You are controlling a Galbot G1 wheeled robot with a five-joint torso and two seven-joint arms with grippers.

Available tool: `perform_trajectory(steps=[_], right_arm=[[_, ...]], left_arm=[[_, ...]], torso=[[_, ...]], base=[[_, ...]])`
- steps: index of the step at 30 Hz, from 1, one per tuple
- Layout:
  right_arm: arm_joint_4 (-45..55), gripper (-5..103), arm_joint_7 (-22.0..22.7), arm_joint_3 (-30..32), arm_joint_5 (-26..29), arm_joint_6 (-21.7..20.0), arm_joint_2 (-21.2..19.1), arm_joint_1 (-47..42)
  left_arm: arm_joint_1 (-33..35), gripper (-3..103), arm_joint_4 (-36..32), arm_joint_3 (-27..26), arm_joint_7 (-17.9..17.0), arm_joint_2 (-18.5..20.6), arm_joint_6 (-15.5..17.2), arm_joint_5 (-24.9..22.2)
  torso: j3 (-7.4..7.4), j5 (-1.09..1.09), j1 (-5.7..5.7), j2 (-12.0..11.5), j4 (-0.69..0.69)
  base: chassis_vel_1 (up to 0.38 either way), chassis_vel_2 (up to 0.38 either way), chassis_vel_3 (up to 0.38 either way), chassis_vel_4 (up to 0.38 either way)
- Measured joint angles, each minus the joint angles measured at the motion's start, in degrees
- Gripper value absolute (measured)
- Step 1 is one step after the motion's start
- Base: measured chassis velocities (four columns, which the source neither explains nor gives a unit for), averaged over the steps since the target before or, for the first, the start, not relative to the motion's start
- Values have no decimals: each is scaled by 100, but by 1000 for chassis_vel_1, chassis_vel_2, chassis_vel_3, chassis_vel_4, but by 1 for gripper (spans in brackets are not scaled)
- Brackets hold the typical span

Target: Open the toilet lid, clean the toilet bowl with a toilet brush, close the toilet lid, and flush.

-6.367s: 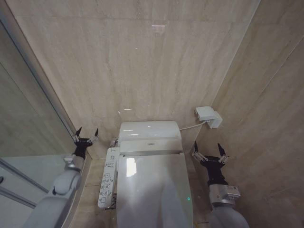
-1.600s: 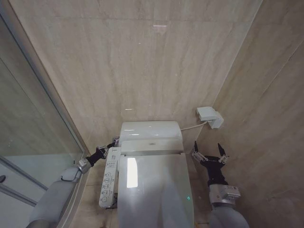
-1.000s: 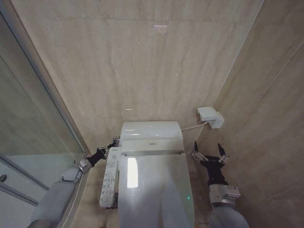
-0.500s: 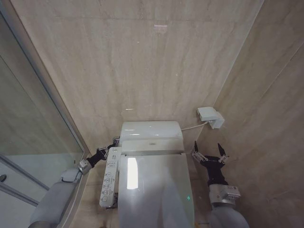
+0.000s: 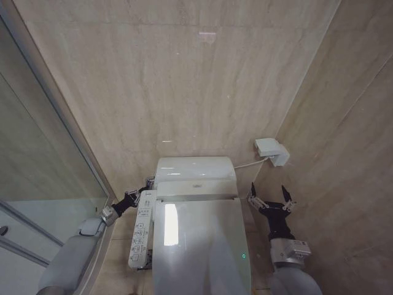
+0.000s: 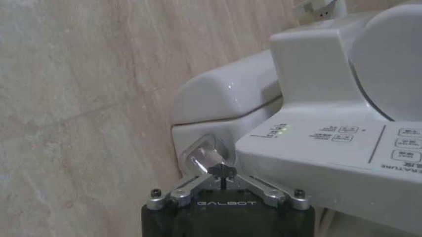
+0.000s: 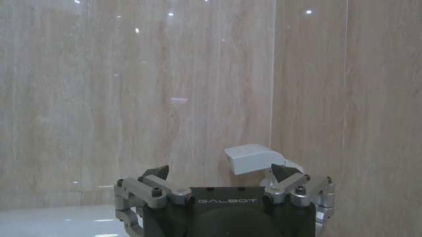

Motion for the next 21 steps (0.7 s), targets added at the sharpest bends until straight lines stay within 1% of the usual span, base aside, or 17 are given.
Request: perform_trajectory(steps=[3, 4, 6, 7, 8, 9, 10, 11, 12, 13, 14, 15, 16, 17, 18, 19, 21], right_arm=[[0, 100, 0, 0, 0, 0, 0, 0], [0, 100, 0, 0, 0, 0, 0, 0], [0, 100, 0, 0, 0, 0, 0, 0], [0, 100, 0, 0, 0, 0, 0, 0], [0, 100, 0, 0, 0, 0, 0, 0], [0, 100, 0, 0, 0, 0, 0, 0], [0, 100, 0, 0, 0, 0, 0, -2], [0, 100, 0, 0, 0, 0, 0, 0], [0, 100, 0, 0, 0, 0, 0, 0], [0, 100, 0, 0, 0, 0, 0, 0], [0, 100, 0, 0, 0, 0, 0, 0], [0, 100, 0, 0, 0, 0, 0, 0], [0, 100, 0, 0, 0, 0, 0, 0], [0, 100, 0, 0, 0, 0, 0, 0], [0, 100, 0, 0, 0, 0, 0, 0], [0, 100, 0, 0, 0, 0, 0, 1], [0, 100, 0, -1, 0, 0, 0, 0]], left_arm=[[68, 0, -78, -81, -39, -11, 48, 20], [119, 0, -131, -133, -138, -22, 72, 49], [289, 0, -286, -264, -568, -10, 166, 104], [289, 0, -286, -264, -568, -10, 166, 104], [382, 0, -344, -314, -756, 10, 231, 106], [382, 0, -344, -314, -756, 10, 231, 106], [478, 0, -397, -358, -929, 39, 275, 106], [719, 0, -605, -512, -1293, 124, 342, 7], [883, 0, -802, -601, -1516, 184, 362, -129], [967, 0, -946, -648, -1636, 212, 373, -190], [967, 0, -946, -648, -1636, 212, 373, -190], [1069, 0, -1146, -701, -1836, 244, 412, -247], [1160, 0, -1346, -734, -2063, 264, 478, -287], [1285, 0, -1638, -763, -2425, 278, 610, -338], [1285, 0, -1638, -763, -2425, 278, 610, -338], [1396, 0, -1891, -793, -2719, 279, 736, -394], [1485, 0, -2266, -811, -3196, 205, 933, -475]], torso=[[0, 0, 0, 0, -1], [0, -2, 0, 0, -2], [-1, 0, 0, 0, -5], [-1, 0, 0, 0, -5], [-1, 1, -1, 0, -4], [-1, 1, -1, 0, -4], [-1, -1, -1, 0, -1], [-1, 1, -1, 0, 3], [-1, 0, -1, 0, 4], [-1, -2, -1, 0, 3], [-1, -2, -1, 0, 3], [-1, 1, -1, 0, 1], [-1, 2, -1, 0, 2], [-1, 1, -1, 0, 0], [-1, 1, -1, 0, 0], [-1, 1, -1, 0, -1], [-1, 5, -2, 0, 6]], base=[[0, 0, 0, 0], [0, 0, 0, 0], [0, 0, 0, 0], [0, 0, 0, 0], [0, 0, 0, 0], [0, 0, 0, 0], [0, 0, 0, 0], [0, 0, 0, 0], [0, 0, 0, 0], [0, 0, 0, 0], [0, 0, 0, 0], [0, 0, 0, 0], [0, 0, 0, 0], [0, 0, 0, 0], [0, 0, 0, 0], [0, 0, 0, 0], [0, 0, 0, 0]])
